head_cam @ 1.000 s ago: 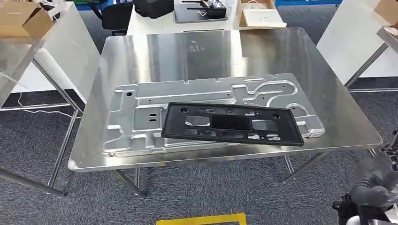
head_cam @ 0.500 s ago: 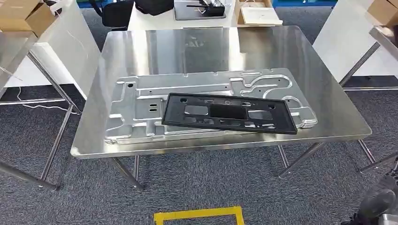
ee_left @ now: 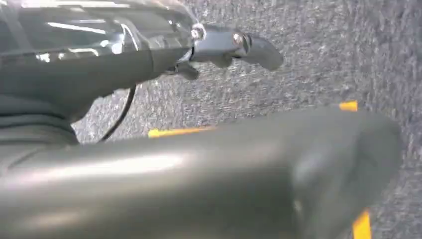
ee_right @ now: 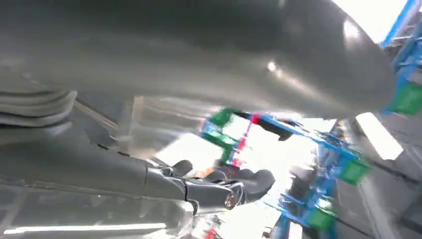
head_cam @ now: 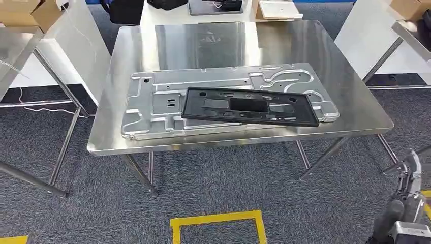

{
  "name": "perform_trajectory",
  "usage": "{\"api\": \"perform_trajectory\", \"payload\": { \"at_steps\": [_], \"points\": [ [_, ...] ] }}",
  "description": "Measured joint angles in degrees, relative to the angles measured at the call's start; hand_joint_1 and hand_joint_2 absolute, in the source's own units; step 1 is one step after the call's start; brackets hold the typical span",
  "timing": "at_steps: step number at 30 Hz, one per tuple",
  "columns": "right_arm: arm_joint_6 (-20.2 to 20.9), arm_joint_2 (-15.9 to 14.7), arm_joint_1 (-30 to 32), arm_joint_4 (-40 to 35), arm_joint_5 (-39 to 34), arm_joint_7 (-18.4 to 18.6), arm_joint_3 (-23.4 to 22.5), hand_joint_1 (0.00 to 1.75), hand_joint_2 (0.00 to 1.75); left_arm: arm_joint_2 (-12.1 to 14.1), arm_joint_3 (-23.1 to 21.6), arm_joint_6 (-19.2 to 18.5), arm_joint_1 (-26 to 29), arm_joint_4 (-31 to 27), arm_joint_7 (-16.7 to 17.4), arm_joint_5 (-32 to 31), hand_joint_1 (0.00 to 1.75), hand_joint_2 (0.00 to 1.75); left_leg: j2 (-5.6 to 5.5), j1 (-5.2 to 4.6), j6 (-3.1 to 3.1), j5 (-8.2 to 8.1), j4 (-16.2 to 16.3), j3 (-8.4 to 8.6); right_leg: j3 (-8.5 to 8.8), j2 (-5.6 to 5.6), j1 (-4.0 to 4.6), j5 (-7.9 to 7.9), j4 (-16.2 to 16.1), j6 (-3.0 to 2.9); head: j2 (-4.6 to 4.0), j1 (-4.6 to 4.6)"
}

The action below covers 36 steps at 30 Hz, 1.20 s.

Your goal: Take the parts from the cabinet and place them on the table.

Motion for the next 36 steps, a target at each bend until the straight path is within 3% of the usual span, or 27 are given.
{"api": "perform_trajectory", "payload": {
  "at_steps": [2,3,4,6,7,8,9,10,11,12,13,14,17,18,19,20,22,23,24,25,27,28,29,31,33,34,36],
  "points": [
    [0.2,0.5,0.2,2.9,1.3,1.3,0.0,0.00,0.00,-0.1,0.6,0.1,0.1,0.0,0.3,0.1,0.00,0.00,0.00,0.19,-0.74,0.92,-0.3,-0.28,-0.54,-0.01,0.26,0.64,-0.2,-0.45,0.00,0.02],
    [0.2,0.8,0.4,3.9,1.7,1.5,0.0,0.00,0.00,-0.1,0.9,0.2,0.1,0.0,0.3,0.3,0.00,0.00,0.10,-0.14,-0.82,0.49,1.1,-0.89,-1.05,-0.18,-0.66,1.45,-0.8,-0.76,0.00,0.02],
    [0.2,1.0,0.3,5.5,2.0,1.6,0.0,0.00,0.00,-0.2,1.1,0.2,0.2,0.0,0.4,0.3,0.00,0.00,-0.18,-0.09,-1.20,-1.65,2.8,-1.78,-1.50,-0.26,-0.62,1.85,-0.7,-0.75,0.00,0.00],
    [0.3,1.5,0.4,8.6,2.4,2.2,-0.1,0.00,0.00,-0.2,1.3,0.3,0.4,0.0,0.5,0.4,0.00,0.00,-0.38,0.22,-1.51,-9.15,10.1,-3.12,-2.75,-0.31,-0.72,2.73,-0.6,-1.15,0.00,-0.11],
    [0.6,1.7,0.4,10.7,3.0,2.7,-0.2,0.00,0.00,-0.2,1.5,0.4,0.3,0.0,0.6,0.4,0.00,0.00,-0.38,0.33,-1.65,-11.36,13.7,-3.57,-3.40,-0.32,-0.72,3.21,-0.5,-1.15,0.00,-0.11],
    [0.7,1.8,0.3,12.3,3.7,2.7,-0.3,0.00,0.00,-0.2,1.7,0.5,0.3,0.0,0.6,0.5,0.00,0.00,-0.38,0.50,-1.86,-11.96,16.4,-3.60,-4.18,-0.33,-0.80,3.71,-0.3,-1.13,0.00,-0.11],
    [0.8,1.8,0.1,14.1,4.6,2.6,-0.7,0.00,0.00,-0.2,1.9,0.5,0.3,-0.1,0.6,0.5,0.00,0.00,-0.38,0.75,-2.11,-10.64,16.8,-2.78,-5.11,-0.32,-0.97,4.18,0.0,-1.02,-0.02,-0.11],
    [1.2,1.9,0.1,16.2,5.7,2.4,-1.2,0.00,0.00,-0.2,2.2,0.7,0.3,-0.1,0.6,0.5,0.00,0.00,-0.38,0.99,-2.39,-8.47,15.2,-1.26,-6.12,-0.32,-1.19,4.54,0.5,-0.80,0.00,-0.09],
    [1.9,2.0,-0.1,18.1,6.8,2.0,-1.9,0.00,0.00,-0.2,2.3,0.7,0.3,-0.2,0.6,0.5,0.00,0.00,-0.36,1.33,-2.71,-5.80,11.2,1.46,-7.20,-0.32,-1.55,4.77,1.3,-0.45,0.00,-0.11],
    [3.1,2.1,-0.5,20.2,8.3,1.5,-2.7,0.00,0.00,-0.2,2.4,0.7,0.3,-0.3,0.6,0.4,0.00,0.00,-0.36,1.78,-3.19,-4.37,6.4,4.48,-8.09,-0.32,-1.79,4.89,2.1,-0.20,0.00,-0.11],
    [4.7,2.1,-1.1,22.4,9.9,0.9,-3.8,0.00,0.00,-0.5,2.5,0.7,0.2,-0.3,0.6,0.3,0.00,0.00,-0.54,2.22,-4.07,-5.99,2.3,6.57,-8.93,-0.30,-1.66,5.00,2.8,0.07,0.00,-0.13],
    [6.6,2.0,-1.7,24.9,12.4,-0.2,-5.4,0.00,0.00,-0.7,2.5,0.7,0.1,-0.3,0.6,0.0,0.00,0.00,-1.06,1.72,-3.89,-6.86,0.2,7.50,-9.81,-0.31,-1.43,5.22,3.8,0.40,0.00,-0.17],
    [6.9,1.7,-3.8,32.9,18.5,-2.8,-10.3,0.00,0.00,-0.8,2.9,0.7,0.4,-0.4,0.6,-0.3,0.00,0.00,-1.08,1.56,-2.51,-6.51,1.1,6.15,-10.17,-0.31,-1.28,6.87,3.7,1.28,0.00,-0.11],
    [6.6,1.3,-4.3,35.8,20.3,-3.1,-11.9,0.00,0.00,-0.8,3.1,0.7,0.5,-0.4,0.6,-0.3,0.00,0.00,-0.72,1.88,-1.67,-6.00,0.8,5.65,-10.53,-0.29,-1.19,6.79,3.8,1.61,0.00,-0.11],
    [5.9,1.2,-5.0,38.5,21.3,-3.2,-13.3,0.00,0.00,-0.8,3.2,0.7,0.4,-0.4,0.6,-0.4,0.00,0.00,-0.52,1.72,-0.91,-5.51,0.9,5.03,-11.04,-0.26,-1.28,4.75,4.7,1.77,0.00,-0.09],
    [4.9,0.8,-5.7,42.2,22.8,-3.3,-14.8,0.00,0.00,-0.8,3.3,0.7,0.3,-0.5,0.6,-0.5,0.00,0.00,-0.40,1.61,-0.08,-4.95,0.9,4.31,-11.86,-0.26,-1.30,1.27,7.6,1.80,0.00,0.04],
    [3.1,0.0,-6.7,47.1,24.6,-3.3,-16.8,0.00,0.00,-0.8,3.6,0.7,0.2,-0.6,0.6,-0.7,0.00,0.00,-0.19,1.23,0.37,-3.99,1.0,2.94,-13.92,-0.26,-1.30,-4.20,15.8,1.83,0.00,0.07],
    [1.7,-0.5,-7.4,50.1,25.9,-3.4,-17.8,0.00,0.00,-0.8,3.7,0.7,0.2,-0.6,0.6,-0.7,0.00,0.00,-0.01,1.04,0.48,-3.43,1.0,2.16,-14.46,-0.26,-1.27,-5.52,19.4,1.81,0.00,0.07],
    [0.4,-1.1,-8.0,53.6,27.3,-3.3,-18.7,0.00,0.00,-0.8,3.8,0.7,0.2,-0.6,0.6,-0.8,0.00,0.00,0.07,0.92,0.51,-2.90,1.0,1.42,-13.99,-0.26,-1.26,-4.87,20.6,1.75,0.00,0.07],
    [-0.6,-1.7,-8.4,56.4,28.5,-3.3,-19.5,0.00,0.00,-0.8,3.9,0.7,0.2,-0.6,0.6,-0.9,0.00,0.00,0.10,0.81,0.52,-2.43,1.0,0.76,-12.64,-0.26,-1.23,-3.33,19.6,1.65,0.00,0.07],
    [-3.4,-2.6,-9.3,62.2,31.4,-2.7,-20.9,0.00,0.00,-0.8,4.0,0.8,0.2,-0.6,0.7,-1.1,0.00,0.00,0.04,0.66,0.41,-1.41,1.0,-0.43,-6.53,-0.25,-1.05,0.89,11.3,1.17,0.00,0.04],
    [-3.8,-2.8,-9.7,63.2,31.8,-2.5,-21.0,0.00,0.00,-0.8,4.0,0.8,0.2,-0.6,0.7,-1.1,0.00,0.00,-0.02,0.66,0.25,-1.03,1.0,-0.71,-3.35,-0.17,-0.93,1.52,6.5,0.87,0.00,0.04],
    [-5.1,-3.3,-10.1,66.1,33.0,-1.8,-21.6,0.00,0.00,-1.0,4.0,0.8,0.2,-0.6,0.7,-1.2,0.00,0.00,0.01,0.46,-0.09,-0.70,1.1,-1.10,-1.28,-0.05,-0.66,-0.02,2.5,0.46,0.00,0.04],
    [-7.4,-4.4,-11.0,71.1,35.3,0.4,-22.8,0.00,0.00,-1.0,4.0,0.8,0.0,-0.6,0.8,-1.4,0.00,0.00,0.06,0.71,-0.97,0.63,0.7,-1.50,-1.15,-0.03,-0.15,0.08,1.2,0.45,0.00,0.04],
    [-8.6,-5.3,-11.0,75.0,36.9,2.5,-23.8,0.00,0.00,-1.0,4.1,0.8,0.2,-0.6,0.8,-1.7,0.00,0.00,-0.13,0.60,-1.73,1.73,0.2,-1.66,-1.95,-0.06,-0.18,0.80,0.5,-0.15,0.00,0.04],
    [-9.3,-5.6,-11.4,76.9,37.6,3.6,-24.2,0.00,0.00,-1.0,4.1,0.8,0.2,-0.6,0.8,-1.7,0.00,0.00,-0.19,0.84,-1.92,0.02,0.9,-2.28,-1.98,-0.36,-1.21,1.07,-0.3,-0.41,0.00,0.02],
    [-10.0,-6.2,-11.7,79.6,38.6,5.3,-24.6,0.00,0.00,-1.0,4.1,0.8,0.2,-0.6,0.9,-1.8,0.00,0.00,-0.32,0.79,-2.01,-6.71,7.0,-3.73,-3.43,-0.31,-0.95,2.03,-0.2,-1.15,0.00,-0.15]
  ]
}}
